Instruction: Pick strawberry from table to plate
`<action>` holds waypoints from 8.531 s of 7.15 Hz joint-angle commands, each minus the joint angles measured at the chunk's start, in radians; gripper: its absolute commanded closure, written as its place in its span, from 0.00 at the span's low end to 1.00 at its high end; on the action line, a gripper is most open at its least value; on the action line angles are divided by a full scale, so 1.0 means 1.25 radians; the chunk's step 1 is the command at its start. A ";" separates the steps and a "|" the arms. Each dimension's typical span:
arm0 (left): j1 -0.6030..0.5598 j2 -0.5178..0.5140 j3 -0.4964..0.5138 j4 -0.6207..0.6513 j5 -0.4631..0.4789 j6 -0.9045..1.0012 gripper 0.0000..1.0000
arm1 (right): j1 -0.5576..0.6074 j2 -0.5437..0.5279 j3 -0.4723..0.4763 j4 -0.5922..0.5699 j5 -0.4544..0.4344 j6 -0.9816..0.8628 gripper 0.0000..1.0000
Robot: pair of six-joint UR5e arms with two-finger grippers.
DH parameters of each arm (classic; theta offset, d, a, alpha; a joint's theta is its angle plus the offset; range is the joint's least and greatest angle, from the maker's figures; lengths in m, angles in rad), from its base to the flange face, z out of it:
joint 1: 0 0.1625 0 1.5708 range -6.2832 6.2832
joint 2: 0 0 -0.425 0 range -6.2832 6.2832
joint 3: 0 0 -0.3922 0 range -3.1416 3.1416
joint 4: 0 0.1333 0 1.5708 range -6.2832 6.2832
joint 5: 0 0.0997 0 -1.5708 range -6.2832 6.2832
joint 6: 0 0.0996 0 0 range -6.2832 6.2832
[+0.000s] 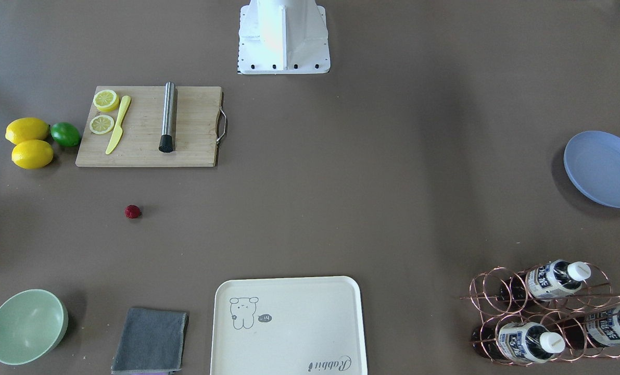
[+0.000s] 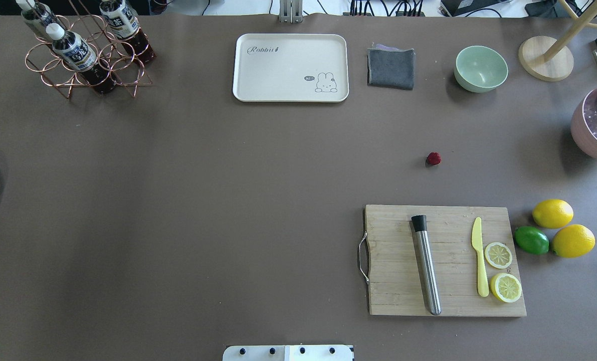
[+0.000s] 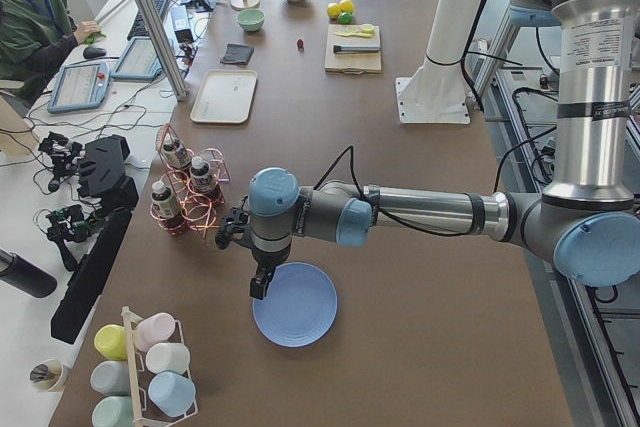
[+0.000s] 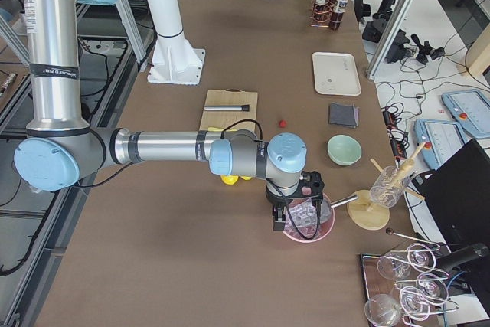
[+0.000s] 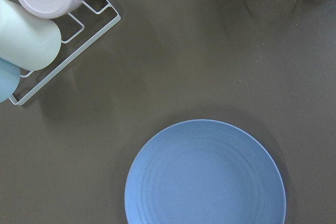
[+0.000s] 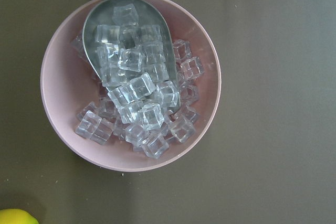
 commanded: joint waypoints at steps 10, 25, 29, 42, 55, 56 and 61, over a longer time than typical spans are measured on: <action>0.000 0.009 0.005 0.001 -0.001 0.000 0.02 | 0.000 -0.001 0.010 0.000 0.005 0.000 0.00; -0.039 0.008 0.234 -0.256 -0.047 0.014 0.02 | -0.170 0.066 0.101 0.062 0.034 0.239 0.00; -0.058 0.030 0.373 -0.339 -0.104 0.022 0.02 | -0.277 0.106 0.102 0.206 0.025 0.474 0.00; 0.049 -0.053 0.517 -0.345 -0.166 -0.040 0.02 | -0.283 0.115 0.154 0.207 0.025 0.485 0.00; 0.093 -0.071 0.561 -0.345 -0.174 -0.041 1.00 | -0.270 0.112 0.162 0.207 -0.003 0.485 0.00; 0.093 -0.067 0.562 -0.345 -0.191 -0.041 1.00 | -0.252 0.104 0.179 0.206 -0.002 0.483 0.00; 0.093 -0.109 0.433 -0.280 -0.261 -0.210 1.00 | -0.245 0.103 0.174 0.205 0.003 0.484 0.00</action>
